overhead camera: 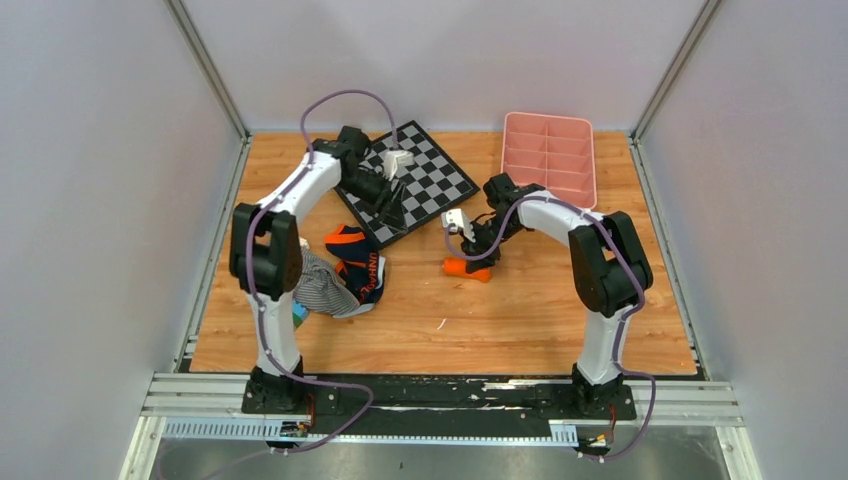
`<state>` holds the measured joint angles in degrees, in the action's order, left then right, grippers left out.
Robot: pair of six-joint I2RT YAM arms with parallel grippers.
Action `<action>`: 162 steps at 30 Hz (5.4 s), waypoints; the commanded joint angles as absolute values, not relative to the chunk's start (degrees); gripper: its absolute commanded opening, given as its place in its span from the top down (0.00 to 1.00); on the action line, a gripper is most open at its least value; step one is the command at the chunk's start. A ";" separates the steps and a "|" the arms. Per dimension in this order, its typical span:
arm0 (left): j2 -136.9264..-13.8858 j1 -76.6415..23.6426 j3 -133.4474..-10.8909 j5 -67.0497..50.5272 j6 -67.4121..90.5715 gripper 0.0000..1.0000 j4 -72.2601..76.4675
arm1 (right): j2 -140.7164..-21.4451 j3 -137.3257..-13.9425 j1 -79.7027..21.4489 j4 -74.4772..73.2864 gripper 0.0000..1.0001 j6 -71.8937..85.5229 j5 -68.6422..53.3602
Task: Roll the underwear
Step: Roll the underwear to the center of the board, then pick up the underwear from the center of the board.
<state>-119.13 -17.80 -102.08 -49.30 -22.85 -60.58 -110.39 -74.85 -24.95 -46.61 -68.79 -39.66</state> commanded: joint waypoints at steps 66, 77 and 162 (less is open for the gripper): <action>-106.83 -52.15 -60.34 -3.45 -53.42 0.78 3.84 | -128.04 -81.59 -21.43 -60.60 0.82 -56.63 -35.23; -108.85 -50.11 -67.10 -10.60 -47.69 1.00 -11.84 | -112.34 -90.26 -9.50 -70.35 0.33 -56.04 -45.39; -100.76 -24.02 -92.55 -25.00 -26.33 0.39 -40.37 | -86.85 -65.47 -17.70 -26.50 1.00 -73.17 -26.19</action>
<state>-109.80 -24.93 -95.90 -26.20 -25.78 -38.33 -88.51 -56.82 -22.68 -19.42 -76.75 -20.01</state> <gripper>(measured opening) 0.612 0.151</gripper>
